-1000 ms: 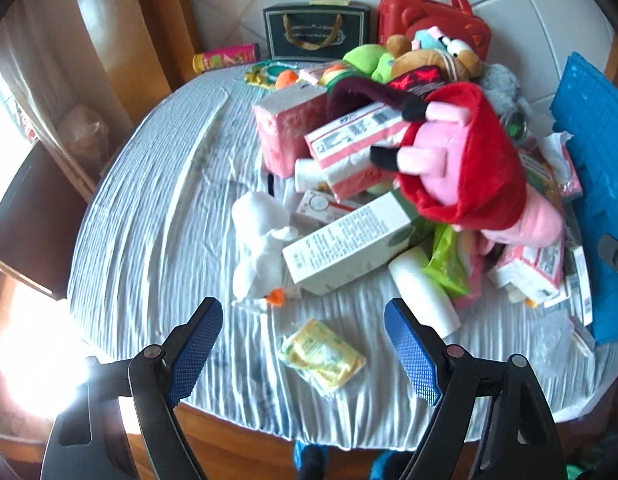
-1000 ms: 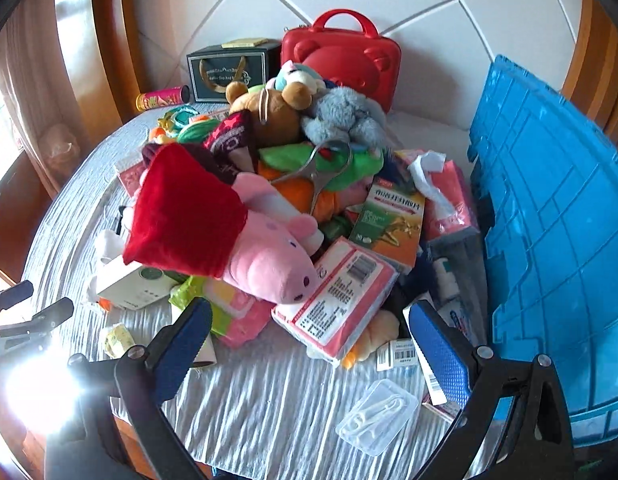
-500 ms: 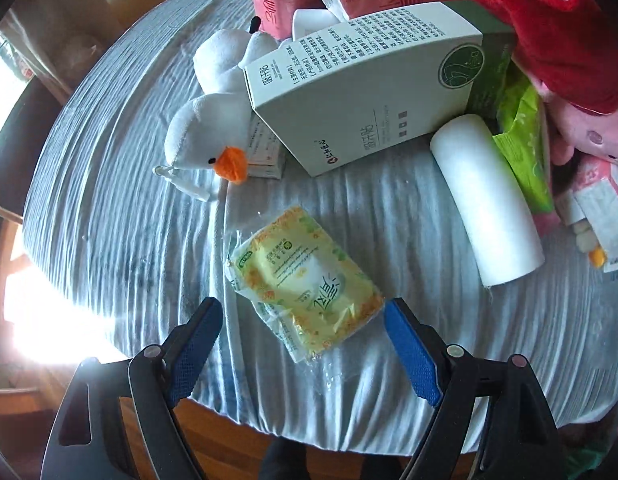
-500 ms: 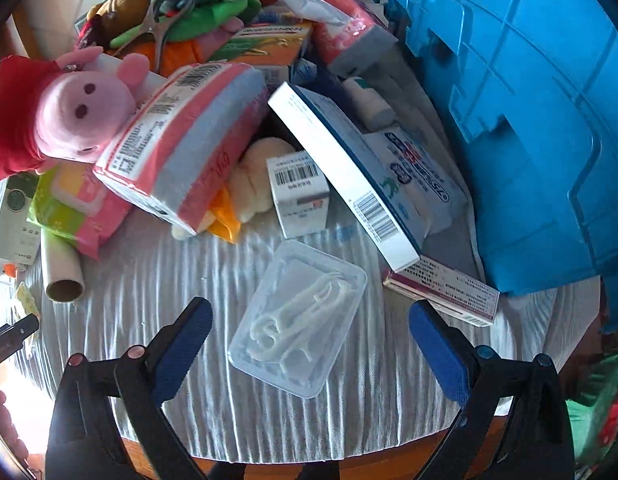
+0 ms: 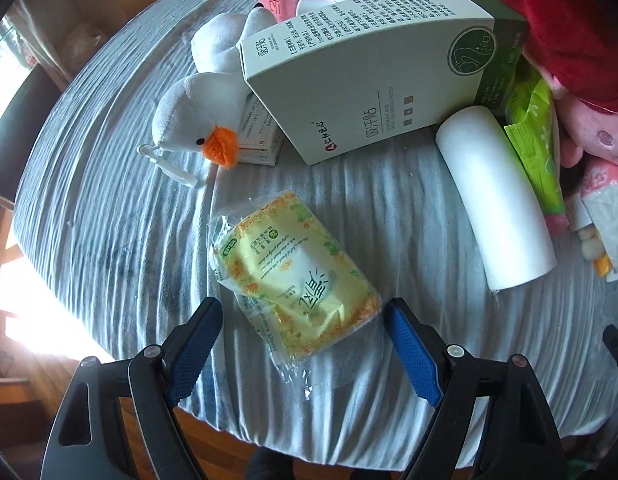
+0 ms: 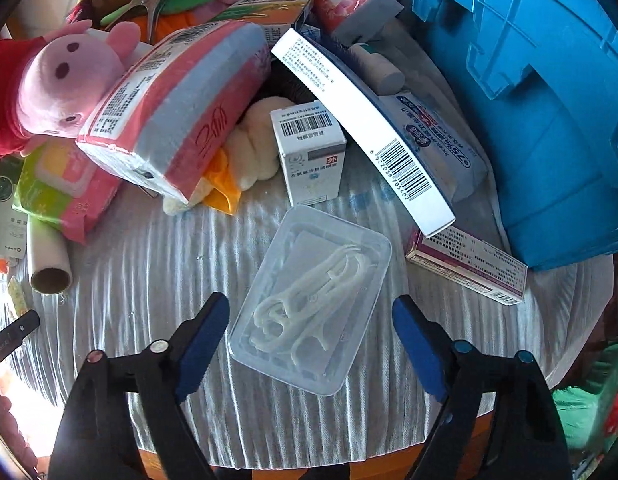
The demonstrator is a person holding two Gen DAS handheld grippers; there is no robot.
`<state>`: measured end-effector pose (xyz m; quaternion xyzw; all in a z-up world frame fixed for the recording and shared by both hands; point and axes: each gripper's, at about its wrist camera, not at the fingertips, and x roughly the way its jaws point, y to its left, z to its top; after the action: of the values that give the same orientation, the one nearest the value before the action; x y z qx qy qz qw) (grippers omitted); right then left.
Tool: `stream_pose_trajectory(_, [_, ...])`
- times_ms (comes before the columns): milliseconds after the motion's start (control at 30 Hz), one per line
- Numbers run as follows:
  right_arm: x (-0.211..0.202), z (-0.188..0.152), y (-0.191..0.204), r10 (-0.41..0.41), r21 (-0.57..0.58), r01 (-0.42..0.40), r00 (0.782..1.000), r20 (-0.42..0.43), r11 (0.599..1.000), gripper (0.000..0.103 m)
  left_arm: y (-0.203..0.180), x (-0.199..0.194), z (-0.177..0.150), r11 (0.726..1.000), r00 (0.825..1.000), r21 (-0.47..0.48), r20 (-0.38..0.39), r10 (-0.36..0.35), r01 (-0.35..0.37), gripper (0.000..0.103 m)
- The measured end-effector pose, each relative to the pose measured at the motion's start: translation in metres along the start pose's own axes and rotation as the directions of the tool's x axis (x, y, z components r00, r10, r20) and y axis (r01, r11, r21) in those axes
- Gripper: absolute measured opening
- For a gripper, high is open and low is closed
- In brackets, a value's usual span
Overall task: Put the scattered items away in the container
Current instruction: 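Grasp the yellow wipes pack with left gripper while right gripper grasps the clear plastic box, then lift and carry the wipes pack and clear box over the blue bin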
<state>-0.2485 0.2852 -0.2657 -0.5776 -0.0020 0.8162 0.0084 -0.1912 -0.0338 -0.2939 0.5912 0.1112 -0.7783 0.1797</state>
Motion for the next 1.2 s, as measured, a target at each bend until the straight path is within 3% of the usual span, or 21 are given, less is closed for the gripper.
stream_pose_trajectory(167, [0.005,-0.002,-0.002,0.011,0.005,-0.011,1.000,-0.014,1.000,0.068,-0.004,-0.005,-0.005,1.000,1.000,0.007,0.011,-0.028,0.028,0.082])
stream_pose_trajectory(300, [0.007,-0.001,-0.005,0.008,0.007,-0.008,1.000,-0.022,1.000,0.068,-0.007,-0.010,-0.010,0.999,0.999,0.013,0.019,-0.050,0.050,0.066])
stream_pose_trajectory(567, [0.004,0.005,-0.006,-0.004,0.000,0.004,1.000,-0.008,1.000,0.068,-0.016,-0.020,-0.013,0.998,0.998,0.036,0.029,-0.053,0.052,0.052])
stream_pose_trajectory(633, [0.002,0.006,-0.006,-0.001,-0.004,0.001,1.000,-0.004,1.000,0.061,-0.019,-0.024,-0.015,0.998,0.998,0.052,0.033,-0.047,0.046,0.048])
stream_pose_trajectory(800, [-0.005,0.007,-0.006,0.017,-0.011,-0.017,1.000,0.002,1.000,0.061,-0.020,-0.033,-0.014,0.996,0.997,0.072,0.048,-0.059,0.056,0.037])
stream_pose_trajectory(1200, [-0.059,0.024,0.012,0.084,-0.079,-0.078,0.993,0.084,0.994,0.060,-0.042,-0.084,-0.009,0.989,0.982,0.134,0.163,-0.090,0.069,0.032])
